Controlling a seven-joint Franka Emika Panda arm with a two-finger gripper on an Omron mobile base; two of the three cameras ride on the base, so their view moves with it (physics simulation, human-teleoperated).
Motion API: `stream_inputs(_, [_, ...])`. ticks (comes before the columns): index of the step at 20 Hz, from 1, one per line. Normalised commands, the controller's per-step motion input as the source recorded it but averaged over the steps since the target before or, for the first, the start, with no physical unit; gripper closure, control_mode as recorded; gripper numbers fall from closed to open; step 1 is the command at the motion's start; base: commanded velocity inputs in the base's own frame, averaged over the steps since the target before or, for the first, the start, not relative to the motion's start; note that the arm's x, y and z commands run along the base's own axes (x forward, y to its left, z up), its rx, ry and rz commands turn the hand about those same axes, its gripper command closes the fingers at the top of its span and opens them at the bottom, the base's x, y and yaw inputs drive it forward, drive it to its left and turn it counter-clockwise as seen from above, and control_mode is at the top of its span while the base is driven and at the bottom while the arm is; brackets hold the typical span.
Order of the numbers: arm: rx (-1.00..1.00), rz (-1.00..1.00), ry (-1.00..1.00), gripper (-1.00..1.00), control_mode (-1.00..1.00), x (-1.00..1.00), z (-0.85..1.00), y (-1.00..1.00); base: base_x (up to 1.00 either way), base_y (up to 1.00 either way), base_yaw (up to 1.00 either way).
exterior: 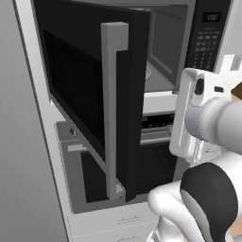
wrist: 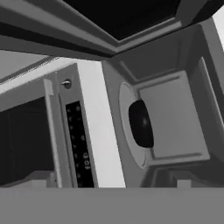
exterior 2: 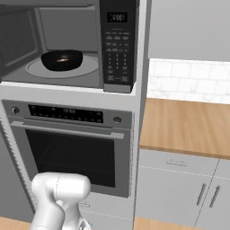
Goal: Open the microwave, place the bowl with waffle inside the microwave, then close the microwave door and turn it on.
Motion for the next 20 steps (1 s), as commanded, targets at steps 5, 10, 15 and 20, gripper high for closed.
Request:
stream_inputs(5, [-0.19, -0.03, 0.0, -1.0, -1.0, -0.31, 0.22, 0.33, 0.0, 0.0, 0.0])
stream_inputs(10, [-0.13, 0.0, -0.07, -1.0, -1.0, -0.93, 0.15, 0.0, 0.0, 0.0, 0.0])
stream_inputs(15, [-0.18, 0.0, -0.02, -1.0, -1.0, -0.69, 0.0, 0.54, 0.0, 0.0, 0.0])
stream_inputs(20, [-0.1, -0.1, -0.01, -1.0, -1.0, -0.69, 0.0, 0.43, 0.0, 0.0, 0.0])
